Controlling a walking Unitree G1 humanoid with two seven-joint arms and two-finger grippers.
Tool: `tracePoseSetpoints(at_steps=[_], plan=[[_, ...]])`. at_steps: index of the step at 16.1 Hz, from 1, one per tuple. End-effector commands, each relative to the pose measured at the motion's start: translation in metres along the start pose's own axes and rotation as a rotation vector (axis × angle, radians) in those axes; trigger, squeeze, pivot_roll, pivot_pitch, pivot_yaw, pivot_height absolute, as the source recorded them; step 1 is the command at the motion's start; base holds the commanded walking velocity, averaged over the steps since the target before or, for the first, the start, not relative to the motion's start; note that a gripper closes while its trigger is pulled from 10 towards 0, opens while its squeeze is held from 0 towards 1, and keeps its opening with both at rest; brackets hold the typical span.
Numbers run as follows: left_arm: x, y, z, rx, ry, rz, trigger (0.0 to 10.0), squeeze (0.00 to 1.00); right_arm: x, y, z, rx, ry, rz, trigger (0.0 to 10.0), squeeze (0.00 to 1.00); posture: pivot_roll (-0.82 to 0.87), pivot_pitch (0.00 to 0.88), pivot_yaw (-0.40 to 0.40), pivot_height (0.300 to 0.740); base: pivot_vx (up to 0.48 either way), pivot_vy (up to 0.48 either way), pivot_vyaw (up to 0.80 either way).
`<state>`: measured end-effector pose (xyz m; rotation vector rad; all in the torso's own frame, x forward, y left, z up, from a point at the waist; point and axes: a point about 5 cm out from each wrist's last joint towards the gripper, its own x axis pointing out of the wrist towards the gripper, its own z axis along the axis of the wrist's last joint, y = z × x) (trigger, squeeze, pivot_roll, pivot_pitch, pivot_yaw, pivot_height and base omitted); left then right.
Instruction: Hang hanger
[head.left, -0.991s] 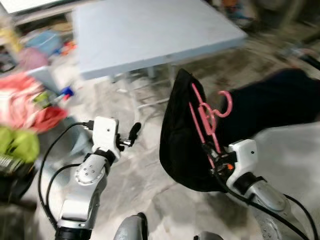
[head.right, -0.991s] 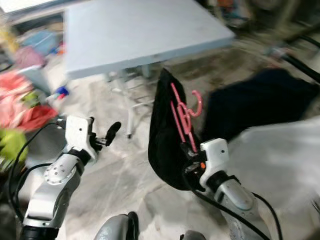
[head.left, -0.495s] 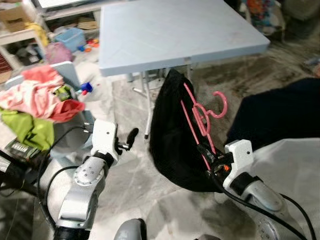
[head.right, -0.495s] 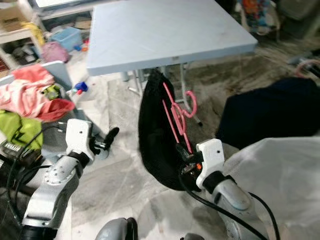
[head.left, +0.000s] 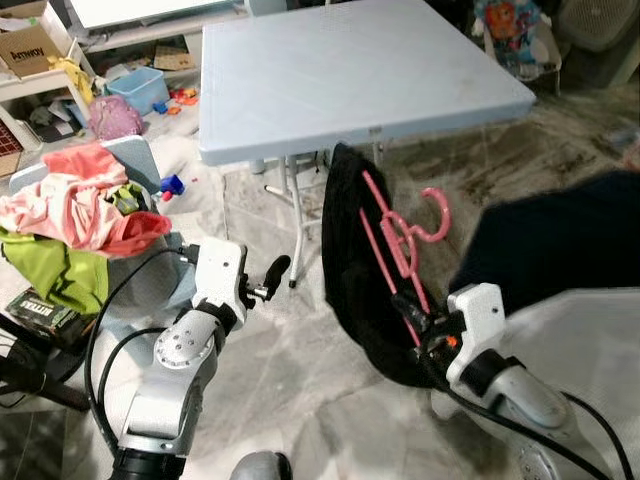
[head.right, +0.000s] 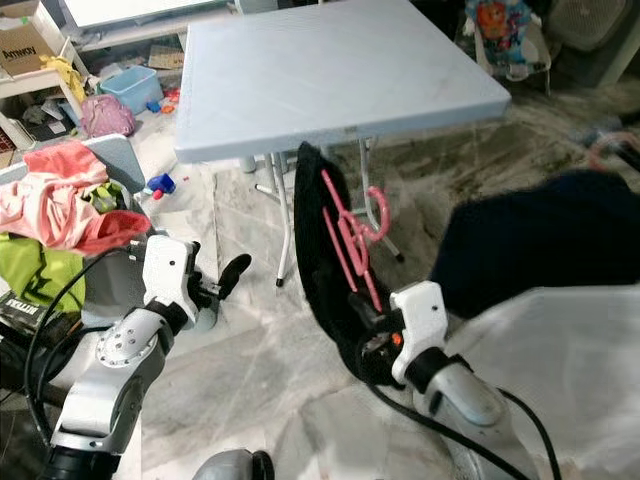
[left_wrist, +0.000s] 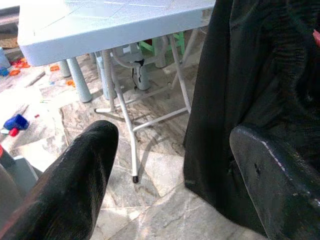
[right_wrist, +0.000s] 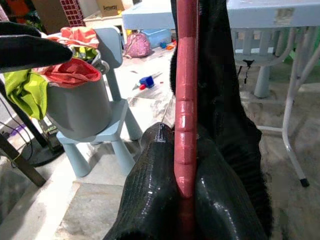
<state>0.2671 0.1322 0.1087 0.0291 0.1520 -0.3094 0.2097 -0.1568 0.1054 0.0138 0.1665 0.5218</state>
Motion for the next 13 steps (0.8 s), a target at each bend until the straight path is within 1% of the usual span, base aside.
tracePoseSetpoints(at_steps=[1,4,6,10,12,13], plan=[[-0.0012,0.0030,0.0015,0.002,-0.008,0.007,10.0,0.00,0.0013,0.0051,0.0138,-0.042,-0.063,0.038,10.0,0.00,-0.06,0.067,0.082,0.740,0.435,0.000,0.00],[-0.0015,0.0027,0.0015,0.001,-0.009,0.006,10.0,0.00,0.0012,0.0054,0.0136,-0.051,-0.058,0.051,10.0,0.00,-0.06,0.067,0.082,0.740,0.437,0.000,0.00],[-0.0012,0.0023,0.0014,0.000,-0.008,0.004,10.0,0.00,0.0011,0.0082,0.0136,-0.066,-0.055,0.085,10.0,0.00,-0.06,0.068,0.082,0.740,0.437,0.000,0.00],[-0.0013,0.0026,0.0013,-0.001,-0.006,0.006,10.0,0.00,0.0013,0.0131,0.0121,-0.065,-0.053,0.116,10.0,0.00,-0.06,0.068,0.082,0.740,0.430,0.000,0.76],[-0.0012,0.0028,0.0007,0.003,-0.002,0.014,10.0,0.00,0.0011,0.0125,0.0114,-0.069,-0.049,0.113,10.0,0.00,-0.06,0.070,0.081,0.740,0.379,0.000,0.51],[-0.0012,0.0044,-0.0003,0.006,0.004,0.036,10.0,0.00,0.0006,0.0119,0.0109,-0.070,-0.046,0.110,10.0,0.00,-0.06,0.070,0.081,0.740,0.000,0.000,0.00]])
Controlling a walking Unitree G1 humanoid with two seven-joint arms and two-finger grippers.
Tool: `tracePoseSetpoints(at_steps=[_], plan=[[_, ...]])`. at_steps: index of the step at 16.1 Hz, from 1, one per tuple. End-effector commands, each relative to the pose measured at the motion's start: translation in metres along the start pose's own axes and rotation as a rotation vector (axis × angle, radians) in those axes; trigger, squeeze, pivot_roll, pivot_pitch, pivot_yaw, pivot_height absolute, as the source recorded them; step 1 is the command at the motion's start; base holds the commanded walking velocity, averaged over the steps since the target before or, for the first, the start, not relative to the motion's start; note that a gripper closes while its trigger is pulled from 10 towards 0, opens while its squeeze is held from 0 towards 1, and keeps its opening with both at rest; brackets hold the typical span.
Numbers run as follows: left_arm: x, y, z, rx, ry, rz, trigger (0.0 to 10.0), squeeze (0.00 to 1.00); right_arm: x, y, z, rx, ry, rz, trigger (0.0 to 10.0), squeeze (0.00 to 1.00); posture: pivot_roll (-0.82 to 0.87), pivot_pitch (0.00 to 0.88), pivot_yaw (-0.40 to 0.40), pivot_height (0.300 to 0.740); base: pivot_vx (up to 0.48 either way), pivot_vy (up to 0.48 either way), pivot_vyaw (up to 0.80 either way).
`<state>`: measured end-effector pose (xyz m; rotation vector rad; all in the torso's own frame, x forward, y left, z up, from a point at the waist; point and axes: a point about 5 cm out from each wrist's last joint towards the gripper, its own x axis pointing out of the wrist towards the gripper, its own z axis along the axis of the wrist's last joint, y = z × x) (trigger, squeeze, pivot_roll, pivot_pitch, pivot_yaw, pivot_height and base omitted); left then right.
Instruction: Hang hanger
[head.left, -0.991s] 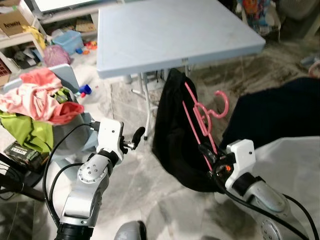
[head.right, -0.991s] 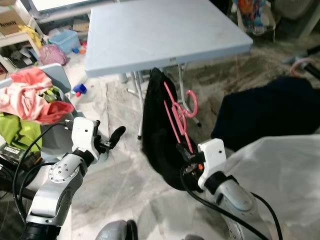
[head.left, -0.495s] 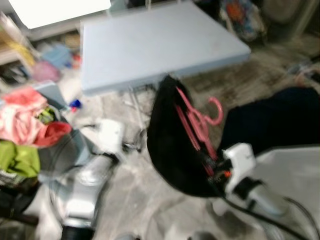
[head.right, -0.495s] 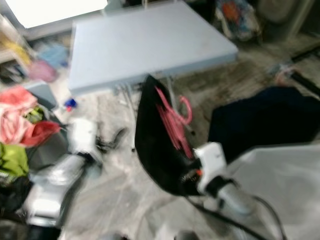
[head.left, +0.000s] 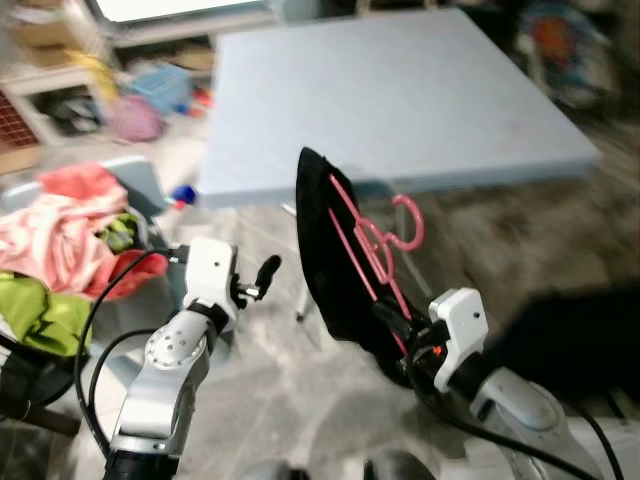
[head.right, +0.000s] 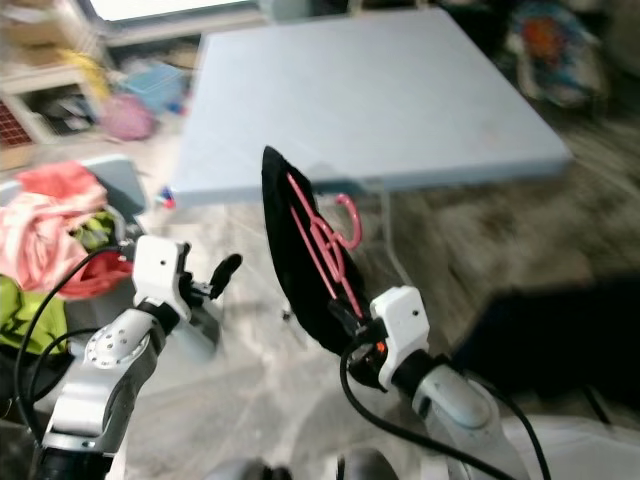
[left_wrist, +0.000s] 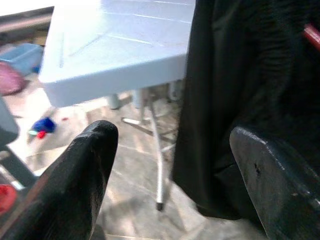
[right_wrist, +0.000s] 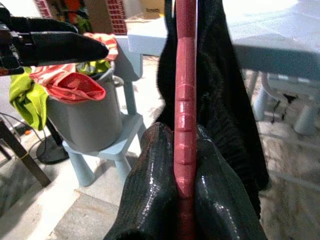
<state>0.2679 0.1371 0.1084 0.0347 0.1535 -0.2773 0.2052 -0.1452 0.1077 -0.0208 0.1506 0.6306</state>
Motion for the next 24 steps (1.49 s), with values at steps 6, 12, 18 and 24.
tracePoseSetpoints(at_steps=[6,12,18,24], plan=[[-0.014,0.016,-0.005,-0.004,-0.001,0.098,10.0,0.00,-0.001,-0.024,0.008,-0.082,-0.083,-0.223,10.0,0.00,-0.02,0.028,0.075,0.740,0.000,0.000,0.00],[-0.036,0.043,-0.016,0.225,-0.091,0.097,10.0,0.00,-0.006,-0.036,0.005,-0.141,-0.082,-0.362,10.0,0.00,-0.01,0.000,0.052,0.740,0.000,0.000,0.00],[-0.005,0.027,0.005,0.320,-0.198,0.000,10.0,0.00,0.004,-0.015,0.005,-0.156,-0.078,-0.114,10.0,0.00,-0.03,0.006,0.085,0.740,0.000,0.000,0.00],[0.031,0.013,0.006,0.277,-0.203,-0.040,10.0,0.00,-0.005,-0.008,0.027,-0.176,-0.066,0.113,10.0,0.00,-0.08,0.031,0.075,0.740,0.000,0.000,0.00]])
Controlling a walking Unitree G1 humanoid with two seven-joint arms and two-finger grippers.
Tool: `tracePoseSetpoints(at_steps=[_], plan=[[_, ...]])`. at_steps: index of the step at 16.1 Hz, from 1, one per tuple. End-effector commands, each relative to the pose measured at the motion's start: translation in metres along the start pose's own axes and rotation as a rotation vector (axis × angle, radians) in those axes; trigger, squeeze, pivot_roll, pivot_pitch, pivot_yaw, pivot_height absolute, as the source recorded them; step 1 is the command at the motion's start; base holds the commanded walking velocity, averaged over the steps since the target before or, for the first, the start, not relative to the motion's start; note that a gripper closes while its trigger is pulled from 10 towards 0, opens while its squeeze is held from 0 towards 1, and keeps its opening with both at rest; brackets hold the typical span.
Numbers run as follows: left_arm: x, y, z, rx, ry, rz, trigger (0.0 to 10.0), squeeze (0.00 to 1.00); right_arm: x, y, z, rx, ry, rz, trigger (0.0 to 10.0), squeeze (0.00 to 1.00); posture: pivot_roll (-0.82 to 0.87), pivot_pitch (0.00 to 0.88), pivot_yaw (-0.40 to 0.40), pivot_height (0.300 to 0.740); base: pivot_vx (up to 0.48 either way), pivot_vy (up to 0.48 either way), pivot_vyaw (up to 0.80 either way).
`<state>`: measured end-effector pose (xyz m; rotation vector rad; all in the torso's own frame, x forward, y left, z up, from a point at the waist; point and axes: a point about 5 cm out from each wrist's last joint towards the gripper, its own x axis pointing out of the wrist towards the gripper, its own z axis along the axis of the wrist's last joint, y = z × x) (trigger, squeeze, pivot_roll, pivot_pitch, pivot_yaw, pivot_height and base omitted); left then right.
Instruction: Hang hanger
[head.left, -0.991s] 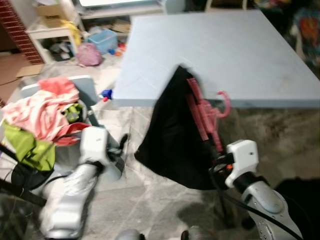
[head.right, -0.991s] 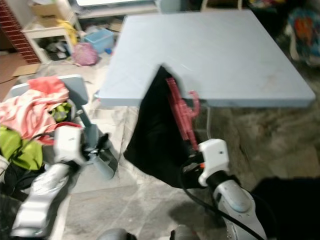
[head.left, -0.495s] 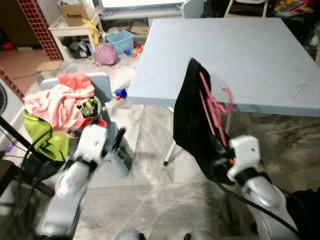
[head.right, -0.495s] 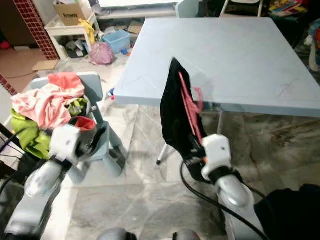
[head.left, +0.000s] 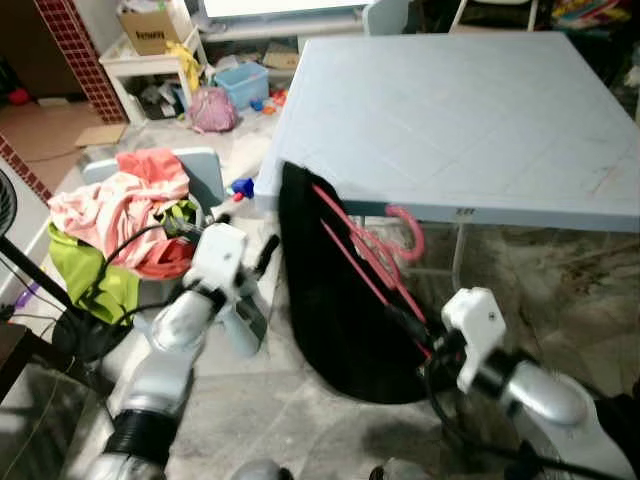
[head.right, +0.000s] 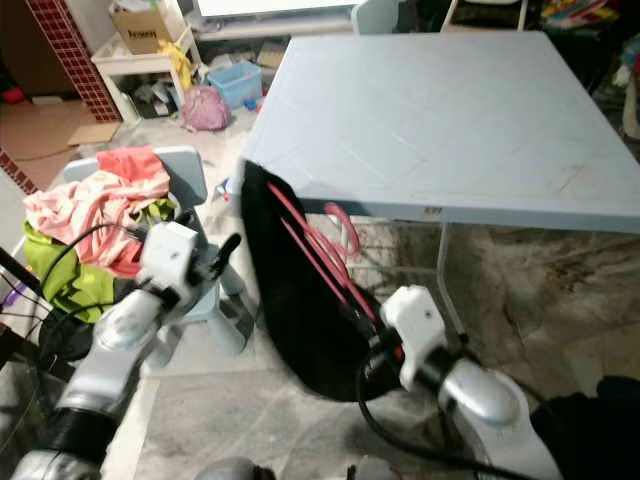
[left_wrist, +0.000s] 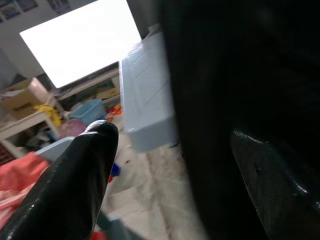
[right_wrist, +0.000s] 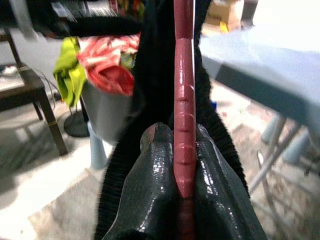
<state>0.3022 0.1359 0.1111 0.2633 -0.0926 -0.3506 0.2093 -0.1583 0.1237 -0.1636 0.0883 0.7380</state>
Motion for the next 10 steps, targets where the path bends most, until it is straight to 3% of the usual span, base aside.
tracePoseSetpoints(at_steps=[1,3,4,5,8,10], plan=[[0.006,-0.001,0.002,-0.004,-0.009,0.003,10.0,0.00,0.003,0.003,0.017,-0.012,-0.068,0.026,10.0,0.00,-0.09,0.032,0.073,0.740,0.000,0.000,0.00],[0.018,-0.009,0.010,-0.027,-0.037,-0.010,10.0,0.00,0.006,0.004,0.021,-0.028,-0.078,0.038,10.0,0.00,-0.11,0.039,0.077,0.740,0.000,0.000,0.00],[0.026,-0.015,0.014,-0.048,-0.053,-0.018,10.0,0.00,0.011,0.000,0.022,-0.091,-0.078,-0.007,10.0,0.00,-0.12,0.044,0.080,0.740,0.000,0.000,0.00],[0.030,-0.020,0.017,-0.055,-0.070,-0.026,10.0,0.00,0.015,0.000,0.025,-0.079,-0.091,-0.016,10.0,0.00,-0.12,0.045,0.080,0.740,0.000,0.000,0.00],[0.032,-0.024,0.019,-0.072,-0.082,-0.045,10.0,0.00,0.023,-0.004,0.026,-0.129,-0.106,-0.097,10.0,0.00,-0.11,0.047,0.081,0.740,0.000,0.000,0.00],[0.030,-0.028,0.017,-0.070,-0.078,-0.053,10.0,0.00,0.028,-0.008,0.032,-0.114,-0.139,-0.159,10.0,0.00,-0.11,0.054,0.083,0.740,0.000,0.000,0.00]])
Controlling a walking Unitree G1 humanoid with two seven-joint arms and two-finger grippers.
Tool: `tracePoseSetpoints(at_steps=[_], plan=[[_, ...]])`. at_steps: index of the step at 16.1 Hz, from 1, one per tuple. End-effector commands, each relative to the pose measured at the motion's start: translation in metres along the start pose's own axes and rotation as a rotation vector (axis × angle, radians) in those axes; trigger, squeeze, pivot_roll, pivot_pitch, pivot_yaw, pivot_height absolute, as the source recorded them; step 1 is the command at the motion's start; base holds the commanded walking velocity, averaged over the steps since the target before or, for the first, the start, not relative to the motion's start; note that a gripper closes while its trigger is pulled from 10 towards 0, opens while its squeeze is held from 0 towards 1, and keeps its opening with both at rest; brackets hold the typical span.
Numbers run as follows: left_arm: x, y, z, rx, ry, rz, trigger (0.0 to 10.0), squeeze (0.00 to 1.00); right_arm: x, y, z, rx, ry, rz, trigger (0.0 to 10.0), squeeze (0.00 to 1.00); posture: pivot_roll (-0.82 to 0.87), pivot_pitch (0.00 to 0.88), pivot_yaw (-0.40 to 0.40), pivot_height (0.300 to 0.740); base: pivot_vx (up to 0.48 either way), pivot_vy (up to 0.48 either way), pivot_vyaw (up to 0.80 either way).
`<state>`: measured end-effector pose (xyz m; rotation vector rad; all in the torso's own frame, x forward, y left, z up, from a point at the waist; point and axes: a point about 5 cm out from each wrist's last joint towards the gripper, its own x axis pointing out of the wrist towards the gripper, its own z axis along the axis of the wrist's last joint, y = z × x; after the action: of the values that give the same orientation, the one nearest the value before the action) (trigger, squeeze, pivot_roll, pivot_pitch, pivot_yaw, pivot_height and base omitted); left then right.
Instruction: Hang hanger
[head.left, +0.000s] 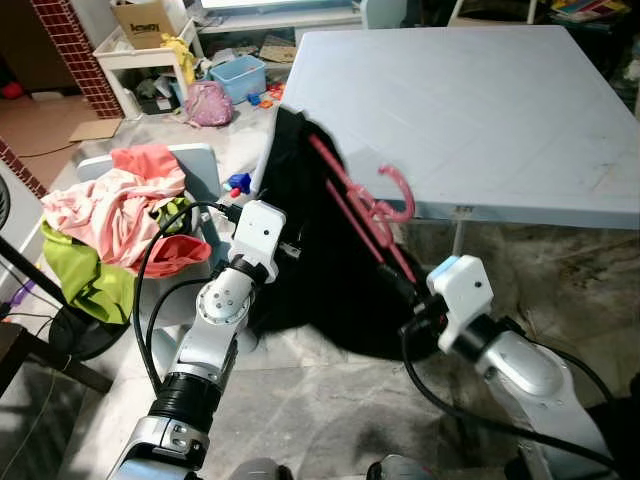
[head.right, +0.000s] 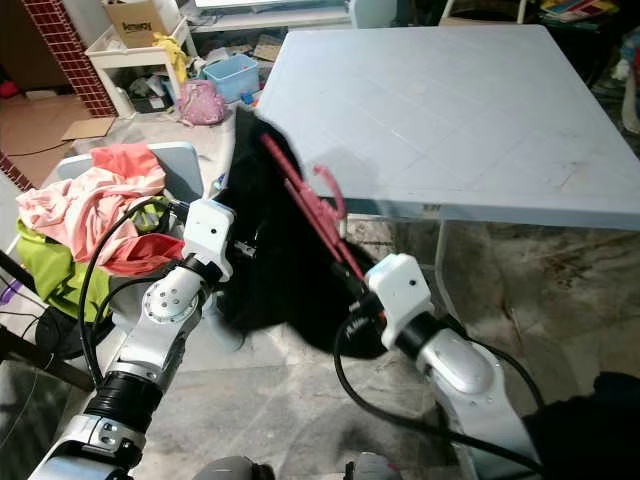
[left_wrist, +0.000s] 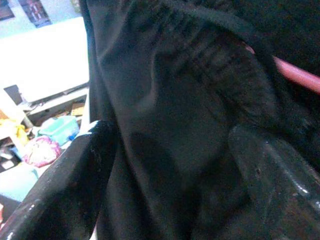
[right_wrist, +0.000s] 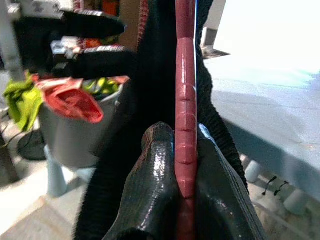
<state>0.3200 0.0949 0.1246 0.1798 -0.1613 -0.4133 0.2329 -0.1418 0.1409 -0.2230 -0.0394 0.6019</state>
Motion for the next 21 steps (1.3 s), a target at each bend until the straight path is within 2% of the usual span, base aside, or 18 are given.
tracePoseSetpoints(at_steps=[1,3,6,10,13,15,17,18,19,21], plan=[[-0.002,0.000,-0.004,0.004,0.011,-0.002,10.0,0.00,0.003,0.000,0.010,-0.021,-0.046,0.001,10.0,0.00,-0.11,0.054,0.084,0.740,0.000,0.000,0.00],[-0.002,0.002,-0.003,0.012,0.008,0.014,10.0,0.00,0.000,0.002,0.004,-0.051,-0.003,0.016,10.0,0.00,-0.11,0.056,0.084,0.740,0.000,0.000,0.00],[0.005,0.006,0.009,-0.007,-0.025,0.020,10.0,0.00,-0.007,0.007,-0.009,-0.073,0.069,0.067,10.0,0.00,-0.12,0.064,0.090,0.740,0.000,0.000,0.00],[0.008,0.001,0.009,-0.018,-0.030,0.005,10.0,0.00,-0.008,0.022,-0.010,-0.069,0.067,0.142,10.0,0.00,-0.12,0.070,0.097,0.740,0.000,0.000,0.00],[0.010,0.011,0.005,-0.011,-0.002,0.046,10.0,0.00,-0.018,0.031,-0.002,-0.011,0.034,0.251,10.0,0.00,-0.12,0.069,0.099,0.740,0.000,0.000,0.00],[0.012,0.017,0.006,-0.004,-0.001,0.067,10.0,0.00,-0.023,0.026,-0.007,-0.028,0.063,0.248,10.0,0.00,-0.13,0.069,0.101,0.740,0.000,0.000,0.00],[0.011,0.017,0.005,0.015,0.005,0.062,10.0,0.00,-0.020,0.019,-0.006,-0.014,0.054,0.207,10.0,0.00,-0.13,0.068,0.104,0.740,0.000,0.000,0.00],[0.010,0.022,0.002,0.026,0.022,0.083,10.0,0.00,-0.021,0.020,-0.005,-0.015,0.054,0.228,10.0,0.00,-0.13,0.068,0.104,0.740,0.000,0.000,0.00],[0.008,0.030,0.000,0.031,0.037,0.114,10.0,0.00,-0.027,0.019,-0.006,-0.029,0.074,0.248,10.0,0.00,-0.12,0.066,0.102,0.740,0.000,0.000,0.00],[0.004,0.042,-0.001,0.050,0.043,0.142,10.0,0.00,-0.042,0.007,-0.014,-0.036,0.132,0.219,10.0,0.00,-0.12,0.070,0.102,0.740,0.000,0.000,0.00]])
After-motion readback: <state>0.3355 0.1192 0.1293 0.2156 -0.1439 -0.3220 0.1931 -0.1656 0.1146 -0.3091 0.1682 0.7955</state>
